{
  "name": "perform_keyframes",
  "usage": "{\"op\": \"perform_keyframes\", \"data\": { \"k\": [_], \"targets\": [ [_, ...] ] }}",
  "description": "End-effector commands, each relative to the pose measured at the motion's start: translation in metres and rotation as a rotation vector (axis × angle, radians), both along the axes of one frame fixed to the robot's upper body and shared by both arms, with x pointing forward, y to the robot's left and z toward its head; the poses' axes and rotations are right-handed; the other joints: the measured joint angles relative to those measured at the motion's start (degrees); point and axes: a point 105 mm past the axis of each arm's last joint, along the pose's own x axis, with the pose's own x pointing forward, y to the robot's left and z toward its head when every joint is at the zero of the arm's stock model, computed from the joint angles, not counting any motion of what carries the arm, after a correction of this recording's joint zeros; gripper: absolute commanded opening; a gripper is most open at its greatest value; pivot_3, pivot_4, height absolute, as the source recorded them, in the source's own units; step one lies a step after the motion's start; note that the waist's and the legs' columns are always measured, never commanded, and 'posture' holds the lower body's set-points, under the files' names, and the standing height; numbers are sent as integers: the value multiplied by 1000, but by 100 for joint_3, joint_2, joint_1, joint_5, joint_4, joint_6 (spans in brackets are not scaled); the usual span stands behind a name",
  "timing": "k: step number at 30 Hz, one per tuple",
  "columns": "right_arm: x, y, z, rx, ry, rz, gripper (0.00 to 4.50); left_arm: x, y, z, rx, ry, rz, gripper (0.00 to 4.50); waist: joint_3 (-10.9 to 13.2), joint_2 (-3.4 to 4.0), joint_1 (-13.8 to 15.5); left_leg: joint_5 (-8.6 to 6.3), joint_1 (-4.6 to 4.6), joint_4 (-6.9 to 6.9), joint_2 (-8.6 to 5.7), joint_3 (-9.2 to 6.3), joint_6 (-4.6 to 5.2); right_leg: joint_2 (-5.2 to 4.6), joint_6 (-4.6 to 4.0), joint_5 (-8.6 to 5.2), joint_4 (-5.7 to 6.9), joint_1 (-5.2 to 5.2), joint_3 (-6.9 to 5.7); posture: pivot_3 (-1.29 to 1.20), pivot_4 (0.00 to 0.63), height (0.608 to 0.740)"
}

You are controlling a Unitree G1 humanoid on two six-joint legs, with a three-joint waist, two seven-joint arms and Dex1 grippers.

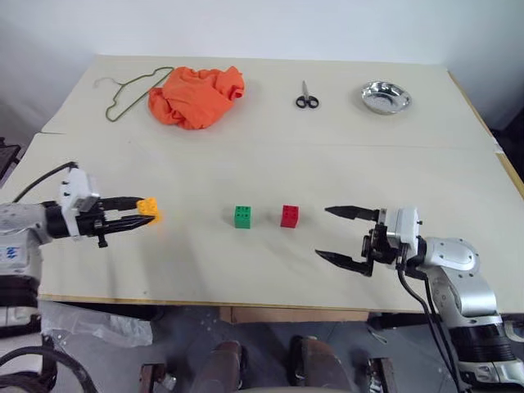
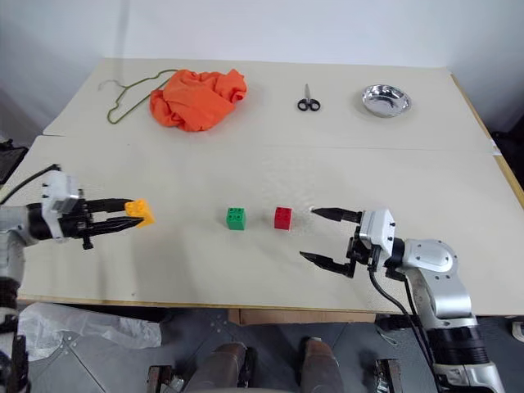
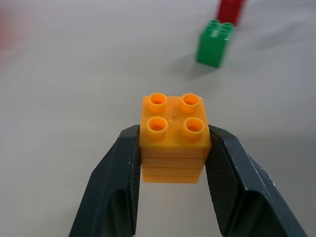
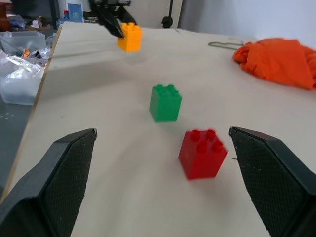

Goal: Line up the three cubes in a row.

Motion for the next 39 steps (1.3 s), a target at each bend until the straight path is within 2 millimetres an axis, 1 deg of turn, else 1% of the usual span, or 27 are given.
{"op": "perform_keyframes", "data": {
  "k": [1,5,10,16,22,24,26,27,28,33,34,37,39],
  "targets": [
    [0,-4,16,10,-64,-13,4500,7,-11,-12,63,24,-78,1471,0,0,-13,0,0,0,-3,9,3,3,2,1,2,-4,-11,0,150,740],
    [-8,-8,17,-9,-55,-5,4500,20,-21,-15,84,30,-98,1471,2,-4,-69,-2,-7,-2,2,18,6,9,3,1,3,-15,-33,0,150,740],
    [-15,-15,15,-24,-49,-45,4500,32,-37,-18,129,22,-130,1471,2,-4,-44,0,-6,2,-1,18,9,5,5,3,4,-10,-39,0,150,740],
    [-22,-19,15,-29,-46,-80,4500,32,-45,-20,171,52,-192,1471,1,-5,-7,1,-4,3,-1,17,12,5,7,4,4,-7,-39,0,150,740],
    [-25,-20,13,-28,-42,-96,4500,37,-51,-19,174,43,-192,1471,1,-5,3,2,-2,5,-3,16,14,3,10,5,4,-2,-39,0,150,740],
    [-25,-19,12,-27,-40,-96,4500,37,-53,-19,168,68,-194,1471,1,-5,10,3,-2,6,-3,16,15,3,11,5,5,-2,-39,0,150,740],
    [-24,-18,12,-27,-39,-91,4500,37,-53,-18,169,85,-195,2221,1,-5,16,3,-2,6,-5,14,16,2,11,5,4,0,-40,0,150,740],
    [-23,-18,12,-26,-38,-88,4500,38,-53,-18,169,89,-192,2439,1,-6,13,4,-2,7,-8,13,17,1,12,6,4,0,-40,0,150,740],
    [-22,-17,12,-24,-39,-83,4500,38,-52,-15,168,79,-186,2749,2,-7,8,4,-3,7,-8,13,17,1,13,7,4,0,-39,0,150,740],
    [-18,-12,12,-14,-37,-48,4500,36,-28,-5,195,-4,-128,4283,9,-18,-67,4,-8,5,-2,16,16,5,13,6,3,-9,-37,0,150,740],
    [-17,-11,12,-13,-37,-42,4500,34,-23,-4,193,1,-117,4438,9,-17,-82,4,-7,3,0,15,16,5,13,6,3,-9,-39,0,150,740],
    [-14,-7,13,-5,-36,-13,4500,25,-3,5,168,-14,-84,4438,8,-17,-147,5,-6,2,0,15,15,4,12,6,3,-10,-38,0,150,740],
    [-12,-7,15,-3,-36,5,4500,18,7,9,153,-29,-78,4438,9,-17,-148,4,-6,2,0,14,15,2,12,6,4,-9,-38,0,150,740]
  ]
}}
